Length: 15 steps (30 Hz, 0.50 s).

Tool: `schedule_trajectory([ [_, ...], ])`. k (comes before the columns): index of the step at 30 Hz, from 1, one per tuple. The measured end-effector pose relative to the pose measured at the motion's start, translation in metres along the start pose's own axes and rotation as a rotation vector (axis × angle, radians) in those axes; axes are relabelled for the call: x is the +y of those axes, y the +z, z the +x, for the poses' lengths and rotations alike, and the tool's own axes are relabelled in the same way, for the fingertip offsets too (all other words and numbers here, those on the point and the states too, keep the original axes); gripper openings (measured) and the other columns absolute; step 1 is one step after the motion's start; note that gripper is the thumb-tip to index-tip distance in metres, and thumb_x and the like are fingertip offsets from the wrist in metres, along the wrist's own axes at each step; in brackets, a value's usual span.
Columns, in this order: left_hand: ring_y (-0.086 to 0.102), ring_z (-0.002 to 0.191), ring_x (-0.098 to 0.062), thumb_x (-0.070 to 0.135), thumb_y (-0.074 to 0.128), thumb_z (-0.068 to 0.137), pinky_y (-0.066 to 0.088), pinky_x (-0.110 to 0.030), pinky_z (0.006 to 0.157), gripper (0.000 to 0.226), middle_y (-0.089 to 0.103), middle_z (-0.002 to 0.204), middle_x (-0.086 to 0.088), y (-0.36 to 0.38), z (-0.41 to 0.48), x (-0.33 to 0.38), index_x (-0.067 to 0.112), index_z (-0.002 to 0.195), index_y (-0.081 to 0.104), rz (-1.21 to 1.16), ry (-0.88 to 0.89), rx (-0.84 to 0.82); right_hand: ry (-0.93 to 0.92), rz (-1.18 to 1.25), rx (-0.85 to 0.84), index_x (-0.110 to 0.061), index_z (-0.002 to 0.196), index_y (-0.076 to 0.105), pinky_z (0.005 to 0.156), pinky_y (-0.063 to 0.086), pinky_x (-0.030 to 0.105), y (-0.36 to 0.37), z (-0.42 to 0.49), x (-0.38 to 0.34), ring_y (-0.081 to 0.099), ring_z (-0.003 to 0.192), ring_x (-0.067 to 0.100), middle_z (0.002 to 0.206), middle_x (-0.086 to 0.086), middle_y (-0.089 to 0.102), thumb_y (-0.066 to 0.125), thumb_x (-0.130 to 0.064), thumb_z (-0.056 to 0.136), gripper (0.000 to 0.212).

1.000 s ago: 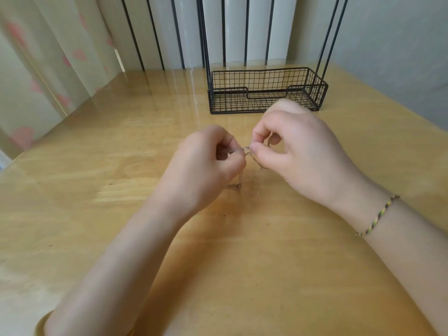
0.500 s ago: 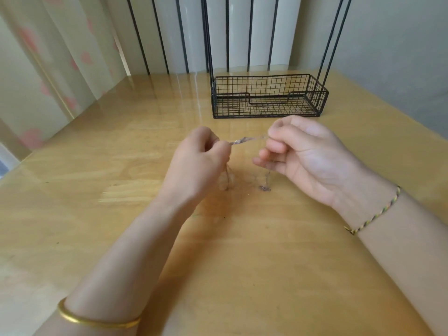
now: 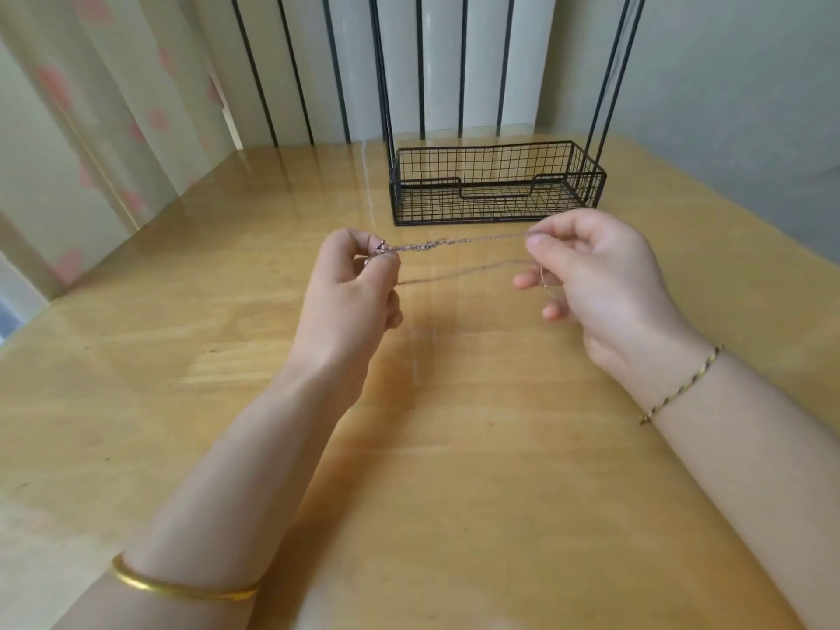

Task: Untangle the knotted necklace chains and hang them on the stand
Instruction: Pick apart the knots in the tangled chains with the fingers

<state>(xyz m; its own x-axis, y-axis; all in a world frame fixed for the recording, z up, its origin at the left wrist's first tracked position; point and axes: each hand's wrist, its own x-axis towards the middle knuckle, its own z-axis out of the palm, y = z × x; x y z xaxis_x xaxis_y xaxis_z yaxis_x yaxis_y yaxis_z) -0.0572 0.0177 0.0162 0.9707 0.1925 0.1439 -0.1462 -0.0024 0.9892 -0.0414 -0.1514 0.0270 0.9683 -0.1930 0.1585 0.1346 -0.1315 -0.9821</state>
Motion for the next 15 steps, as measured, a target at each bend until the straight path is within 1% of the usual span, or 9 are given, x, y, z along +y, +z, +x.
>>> schedule_trajectory([
  [2,0.032,0.043,-0.007,0.010,0.048,0.095,0.036,-0.024,0.053,0.015,0.038,0.062,0.005,-0.001,0.001,-0.002,0.018,0.083,0.044,0.063,-0.003,0.005,0.019,-0.004,0.013,-0.017,0.081,0.059,0.034,0.031,0.013,-0.003,0.002,0.001,0.052,0.043,-0.001,0.068,-0.003,0.055,0.059,-0.010,0.089,0.010],
  [3,0.033,0.043,-0.007,0.012,0.048,0.095,0.036,-0.025,0.053,0.015,0.039,0.062,0.005,-0.003,0.003,-0.002,0.019,0.083,0.045,0.094,-0.005,0.026,0.014,-0.052,-0.004,-0.017,0.080,0.061,0.036,0.032,0.010,-0.006,0.003,0.001,0.047,0.040,-0.004,0.066,-0.005,0.054,0.062,-0.012,0.087,0.008],
  [5,0.035,0.047,-0.008,0.012,0.047,0.095,0.038,-0.026,0.054,0.016,0.041,0.064,0.005,-0.007,0.006,-0.002,0.021,0.082,0.045,0.131,-0.007,0.107,0.012,-0.194,-0.082,-0.018,0.078,0.065,0.041,0.033,0.007,-0.011,0.004,-0.002,0.046,0.041,-0.007,0.060,-0.012,0.052,0.068,-0.016,0.083,0.006],
  [6,0.038,0.050,-0.009,0.011,0.046,0.095,0.042,-0.026,0.055,0.017,0.042,0.065,0.004,-0.009,0.008,-0.002,0.021,0.082,0.044,0.121,-0.022,0.157,0.027,-0.249,-0.139,-0.020,0.075,0.066,0.044,0.034,0.010,-0.014,0.004,-0.003,0.046,0.045,-0.003,0.057,-0.015,0.052,0.070,-0.019,0.081,0.007],
  [8,0.047,0.056,-0.010,0.004,0.043,0.094,0.054,-0.026,0.062,0.018,0.044,0.068,0.000,-0.015,0.012,-0.001,0.018,0.082,0.044,-0.014,-0.093,0.229,0.062,-0.320,-0.226,-0.020,0.074,0.068,0.047,0.029,0.020,-0.017,0.004,-0.004,0.039,0.049,0.007,0.054,-0.014,0.051,0.072,-0.023,0.079,0.007],
  [10,0.055,0.058,-0.013,-0.002,0.040,0.094,0.059,-0.029,0.068,0.016,0.043,0.069,-0.004,-0.018,0.014,0.001,0.011,0.084,0.044,-0.252,-0.160,0.234,0.061,-0.349,-0.251,-0.019,0.075,0.068,0.044,0.027,0.018,-0.018,0.005,-0.004,0.035,0.044,0.005,0.048,-0.016,0.048,0.070,-0.027,0.080,0.010],
  [12,0.056,0.051,-0.013,-0.003,0.038,0.094,0.058,-0.029,0.062,0.015,0.041,0.067,-0.006,-0.018,0.015,0.002,0.008,0.085,0.042,-0.416,-0.200,0.228,0.050,-0.318,-0.288,-0.017,0.077,0.069,0.038,0.024,0.012,-0.015,0.005,-0.003,0.033,0.036,0.003,0.042,-0.016,0.041,0.066,-0.034,0.083,0.018],
  [14,0.048,0.043,-0.011,-0.001,0.038,0.095,0.051,-0.024,0.052,0.018,0.040,0.062,-0.004,-0.017,0.016,0.001,0.008,0.079,0.040,-0.480,-0.235,0.210,0.066,-0.280,-0.332,-0.016,0.080,0.071,0.035,0.023,0.011,-0.013,0.004,-0.004,0.033,0.039,0.002,0.043,-0.016,0.039,0.064,-0.042,0.081,0.027],
  [15,0.043,0.041,-0.011,0.000,0.038,0.095,0.047,-0.021,0.047,0.022,0.039,0.060,-0.003,-0.017,0.015,0.001,0.009,0.075,0.040,-0.507,-0.256,0.190,0.081,-0.274,-0.361,-0.016,0.082,0.072,0.036,0.024,0.010,-0.013,0.003,-0.005,0.037,0.038,0.001,0.039,-0.018,0.041,0.066,-0.042,0.079,0.027],
])
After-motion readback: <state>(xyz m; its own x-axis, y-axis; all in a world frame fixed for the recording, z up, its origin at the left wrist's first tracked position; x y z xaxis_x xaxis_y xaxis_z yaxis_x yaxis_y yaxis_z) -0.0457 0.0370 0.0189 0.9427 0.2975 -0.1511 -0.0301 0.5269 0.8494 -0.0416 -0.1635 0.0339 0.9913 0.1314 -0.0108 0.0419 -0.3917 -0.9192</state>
